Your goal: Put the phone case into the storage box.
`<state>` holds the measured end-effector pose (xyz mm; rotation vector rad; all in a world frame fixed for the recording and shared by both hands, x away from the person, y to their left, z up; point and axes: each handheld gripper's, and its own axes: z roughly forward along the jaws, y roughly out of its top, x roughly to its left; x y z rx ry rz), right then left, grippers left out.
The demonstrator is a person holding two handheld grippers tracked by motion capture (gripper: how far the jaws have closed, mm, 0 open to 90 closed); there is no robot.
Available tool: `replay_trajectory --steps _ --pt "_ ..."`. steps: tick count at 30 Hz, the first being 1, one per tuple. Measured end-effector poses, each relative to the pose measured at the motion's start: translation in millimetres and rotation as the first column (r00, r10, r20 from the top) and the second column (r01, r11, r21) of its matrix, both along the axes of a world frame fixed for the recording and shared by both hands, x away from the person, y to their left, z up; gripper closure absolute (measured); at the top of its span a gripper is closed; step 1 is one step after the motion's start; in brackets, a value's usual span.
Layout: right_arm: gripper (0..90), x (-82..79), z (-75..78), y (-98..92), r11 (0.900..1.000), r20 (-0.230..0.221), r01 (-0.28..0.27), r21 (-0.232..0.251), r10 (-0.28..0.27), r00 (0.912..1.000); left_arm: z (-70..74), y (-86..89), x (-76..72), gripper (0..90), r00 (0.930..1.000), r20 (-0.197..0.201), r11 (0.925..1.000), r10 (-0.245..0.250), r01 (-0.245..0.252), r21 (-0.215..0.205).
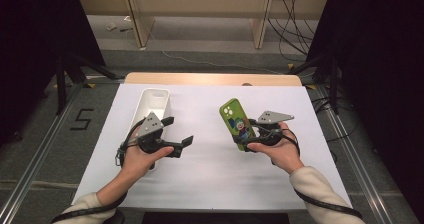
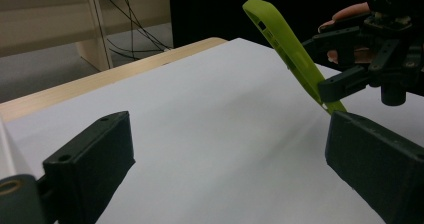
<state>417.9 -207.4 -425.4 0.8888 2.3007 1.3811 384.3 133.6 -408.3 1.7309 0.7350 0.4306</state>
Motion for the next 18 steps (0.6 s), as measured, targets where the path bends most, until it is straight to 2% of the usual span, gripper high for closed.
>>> replay_trajectory --steps 8,18 --pt "16.6 -2.7 0.4 -2.4 1.0 0.012 0.007 0.023 -0.008 0.9999 7.5 -26.4 16.9 4.7 0.9996 0.002 0.9995 -0.028 0.028 -0.016" --pt "16.6 -4.5 -0.4 1.0 0.999 0.027 0.008 0.039 -0.009 0.9996 13.8 -60.3 27.0 8.2 0.9982 0.013 0.9981 -0.058 0.058 -0.021"
